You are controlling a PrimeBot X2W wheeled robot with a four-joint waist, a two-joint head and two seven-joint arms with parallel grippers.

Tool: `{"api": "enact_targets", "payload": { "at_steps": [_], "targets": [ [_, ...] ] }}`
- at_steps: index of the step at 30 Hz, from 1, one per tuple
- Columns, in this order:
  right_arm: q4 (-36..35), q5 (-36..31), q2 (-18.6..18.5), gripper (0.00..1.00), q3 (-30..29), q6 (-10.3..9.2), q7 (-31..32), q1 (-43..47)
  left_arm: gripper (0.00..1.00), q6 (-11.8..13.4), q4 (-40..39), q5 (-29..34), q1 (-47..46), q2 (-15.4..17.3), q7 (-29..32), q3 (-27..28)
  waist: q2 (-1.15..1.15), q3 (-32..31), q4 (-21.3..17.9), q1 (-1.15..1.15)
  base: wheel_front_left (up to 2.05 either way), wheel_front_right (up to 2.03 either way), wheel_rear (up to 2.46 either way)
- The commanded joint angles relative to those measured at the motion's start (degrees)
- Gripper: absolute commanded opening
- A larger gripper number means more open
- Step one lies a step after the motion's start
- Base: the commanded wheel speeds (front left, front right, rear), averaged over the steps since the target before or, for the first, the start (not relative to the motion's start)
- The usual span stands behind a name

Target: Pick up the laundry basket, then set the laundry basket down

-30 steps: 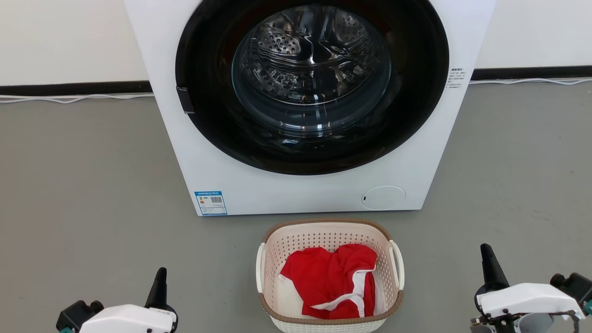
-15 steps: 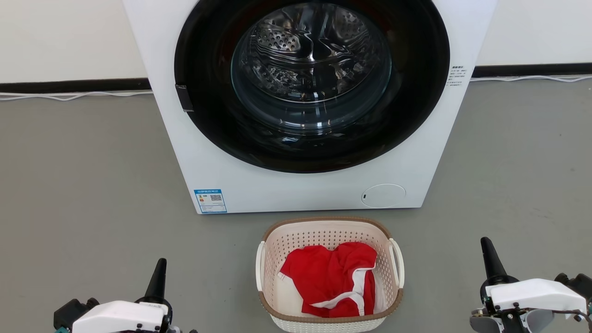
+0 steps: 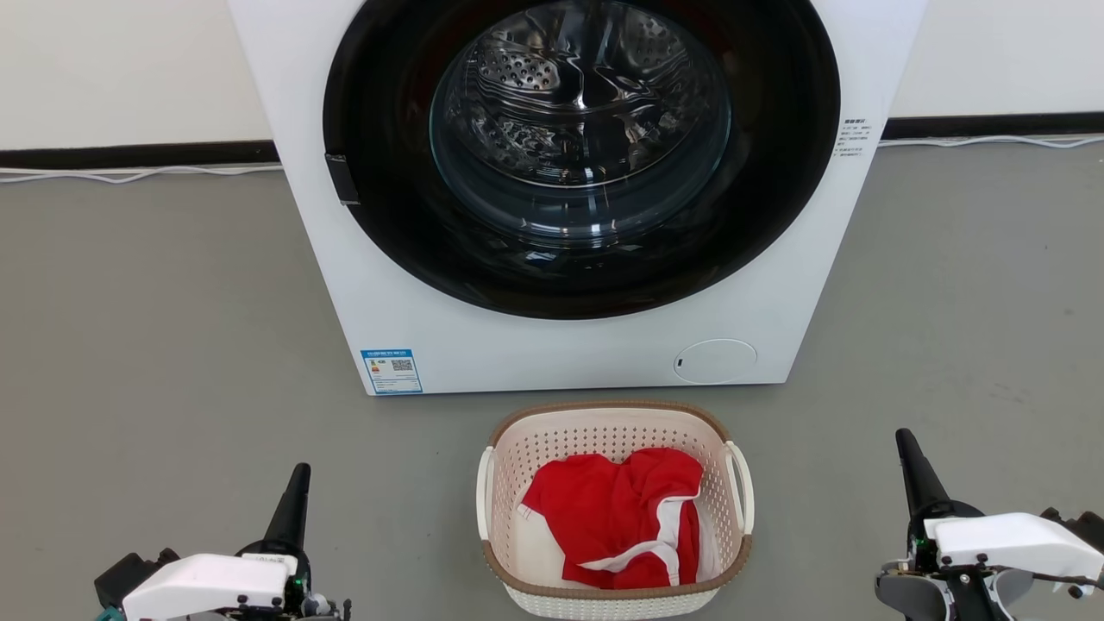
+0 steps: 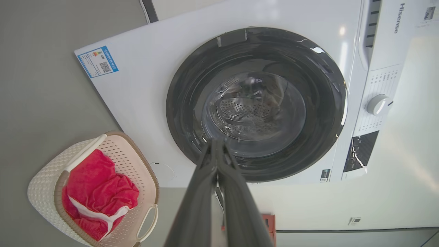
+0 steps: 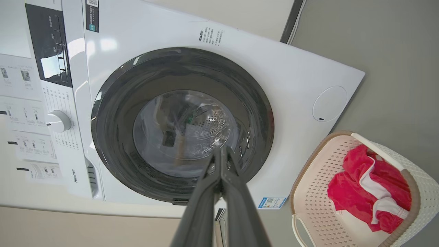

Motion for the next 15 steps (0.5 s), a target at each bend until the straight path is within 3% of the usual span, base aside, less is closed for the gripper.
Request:
{"api": "enact_targets", "payload": {
  "at_steps": [1,15],
  "targets": [
    [-2.31,1.87,-0.22,0.00,0.88,0.35,0.59,-0.67,0.00,-0.69,-2.12,-1.35,-2.34,0.76,0.51,1.56,0.00,0.03,0.00,0.00,0.00,0.00,0.00],
    [-5.15,13.28,-0.13,0.00,0.96,0.40,3.06,-0.38,0.00,-1.77,-4.81,-10.12,-2.37,0.93,3.04,1.97,0.00,0.46,-0.03,0.00,0.00,0.00,0.00]
  ]
}}
